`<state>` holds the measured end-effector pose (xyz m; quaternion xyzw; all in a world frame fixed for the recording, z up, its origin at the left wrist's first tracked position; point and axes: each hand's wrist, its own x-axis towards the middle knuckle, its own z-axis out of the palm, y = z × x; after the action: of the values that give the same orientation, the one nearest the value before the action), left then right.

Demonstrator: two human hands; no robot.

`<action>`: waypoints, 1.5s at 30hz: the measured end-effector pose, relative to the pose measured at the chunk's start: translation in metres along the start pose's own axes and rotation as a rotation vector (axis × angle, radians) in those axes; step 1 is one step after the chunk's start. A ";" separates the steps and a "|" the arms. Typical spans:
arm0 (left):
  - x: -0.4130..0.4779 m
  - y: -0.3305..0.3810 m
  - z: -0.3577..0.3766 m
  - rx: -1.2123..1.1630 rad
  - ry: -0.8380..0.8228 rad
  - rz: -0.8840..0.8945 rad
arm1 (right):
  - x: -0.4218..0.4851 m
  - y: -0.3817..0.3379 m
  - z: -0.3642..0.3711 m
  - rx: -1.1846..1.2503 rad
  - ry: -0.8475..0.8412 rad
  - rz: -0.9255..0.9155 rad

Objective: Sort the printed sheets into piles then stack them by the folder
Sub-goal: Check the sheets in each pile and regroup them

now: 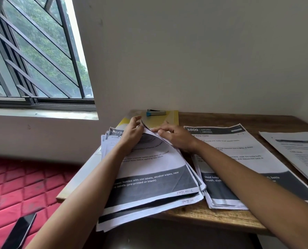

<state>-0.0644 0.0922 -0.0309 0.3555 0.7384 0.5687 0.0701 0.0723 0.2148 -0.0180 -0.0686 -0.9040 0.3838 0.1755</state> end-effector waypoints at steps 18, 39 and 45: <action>0.005 -0.007 0.001 -0.101 0.145 -0.129 | -0.007 0.009 -0.013 -0.232 0.095 0.141; 0.009 -0.012 0.000 -0.322 0.096 -0.115 | -0.008 0.003 -0.003 0.030 0.113 0.152; 0.011 -0.013 -0.002 -0.376 0.075 -0.135 | -0.009 -0.001 -0.002 0.016 0.090 0.107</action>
<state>-0.0794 0.0958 -0.0389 0.2647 0.6435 0.7033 0.1457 0.0817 0.2128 -0.0184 -0.1324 -0.8871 0.3964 0.1956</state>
